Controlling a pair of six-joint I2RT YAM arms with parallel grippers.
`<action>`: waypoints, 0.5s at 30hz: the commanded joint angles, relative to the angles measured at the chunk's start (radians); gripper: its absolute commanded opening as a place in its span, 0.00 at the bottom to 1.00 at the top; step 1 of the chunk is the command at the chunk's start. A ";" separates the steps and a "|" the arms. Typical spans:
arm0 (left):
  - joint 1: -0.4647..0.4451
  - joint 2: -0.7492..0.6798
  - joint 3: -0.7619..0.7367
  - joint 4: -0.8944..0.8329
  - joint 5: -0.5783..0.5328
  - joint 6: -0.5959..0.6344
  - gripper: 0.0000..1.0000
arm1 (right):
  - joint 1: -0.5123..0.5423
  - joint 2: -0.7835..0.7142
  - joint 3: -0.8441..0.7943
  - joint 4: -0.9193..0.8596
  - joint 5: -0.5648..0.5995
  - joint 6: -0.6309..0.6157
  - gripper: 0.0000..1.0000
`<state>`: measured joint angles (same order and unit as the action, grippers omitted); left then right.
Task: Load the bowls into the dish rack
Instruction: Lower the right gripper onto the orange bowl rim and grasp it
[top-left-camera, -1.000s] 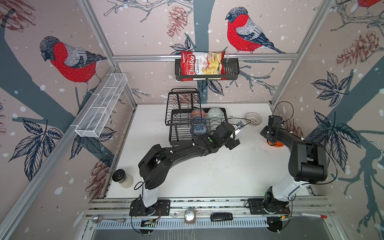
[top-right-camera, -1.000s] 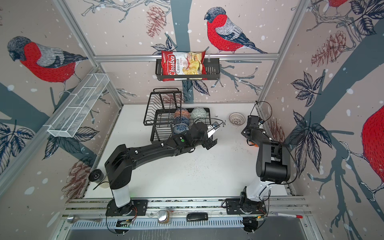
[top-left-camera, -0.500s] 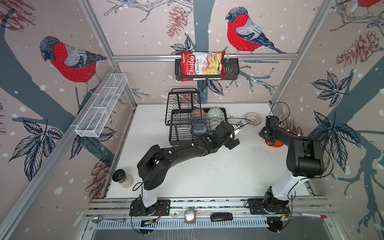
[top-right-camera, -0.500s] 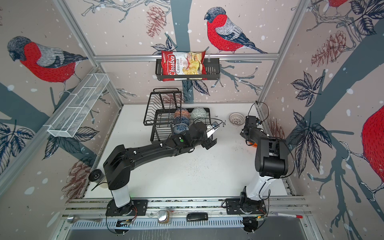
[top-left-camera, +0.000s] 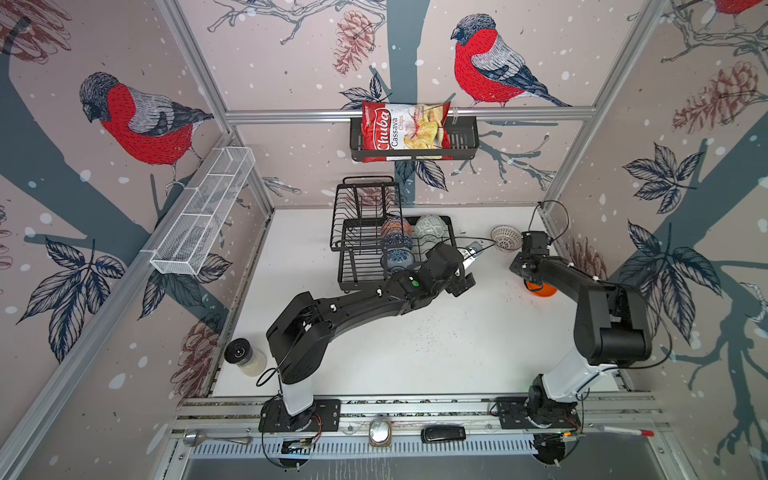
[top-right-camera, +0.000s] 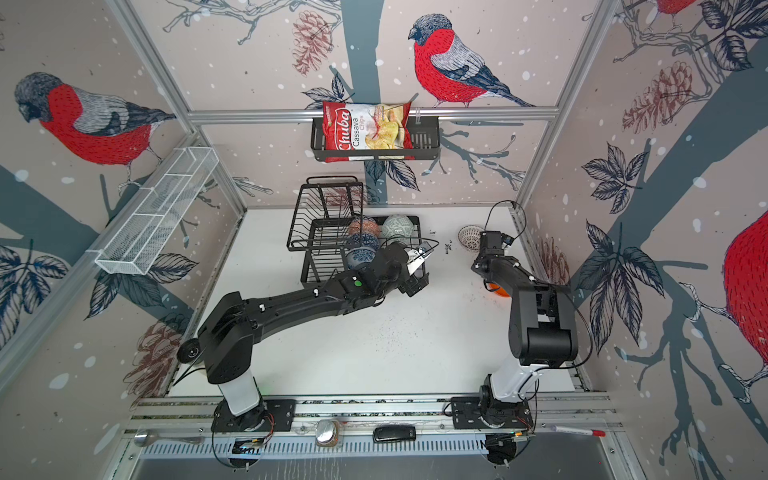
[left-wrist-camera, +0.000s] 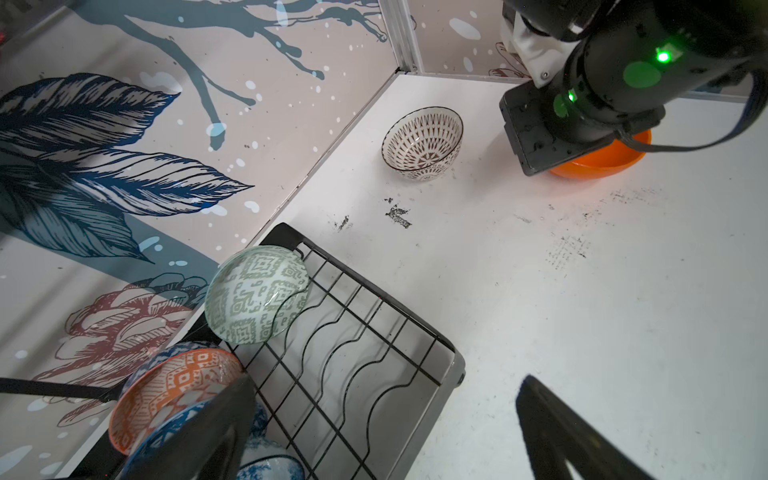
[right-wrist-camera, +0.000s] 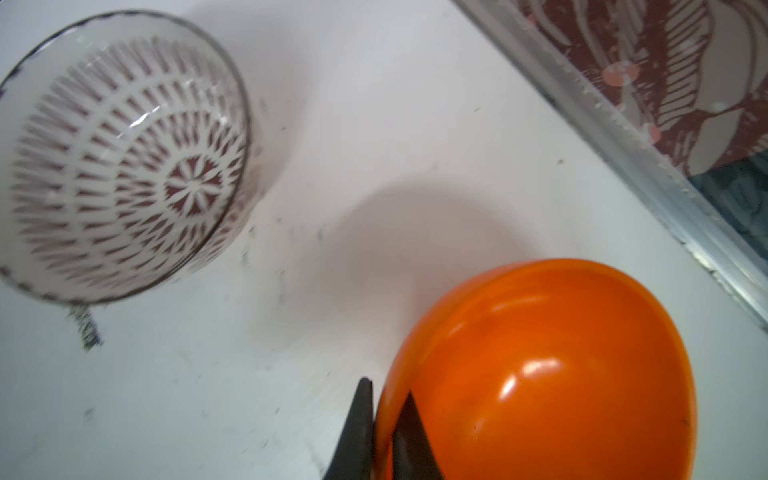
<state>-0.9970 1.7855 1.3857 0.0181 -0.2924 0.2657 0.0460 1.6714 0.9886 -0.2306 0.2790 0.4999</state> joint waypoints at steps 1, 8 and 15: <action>0.007 -0.028 -0.014 0.083 -0.039 0.009 0.98 | 0.052 -0.020 -0.004 -0.073 -0.020 0.006 0.01; 0.042 -0.049 -0.036 0.109 -0.035 -0.020 0.98 | 0.151 -0.063 -0.022 -0.115 -0.098 -0.004 0.01; 0.072 -0.051 -0.030 0.100 -0.037 -0.048 0.98 | 0.265 -0.017 -0.025 -0.116 -0.149 0.004 0.01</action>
<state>-0.9310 1.7451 1.3502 0.0746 -0.3180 0.2359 0.2855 1.6352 0.9676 -0.3141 0.2100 0.4892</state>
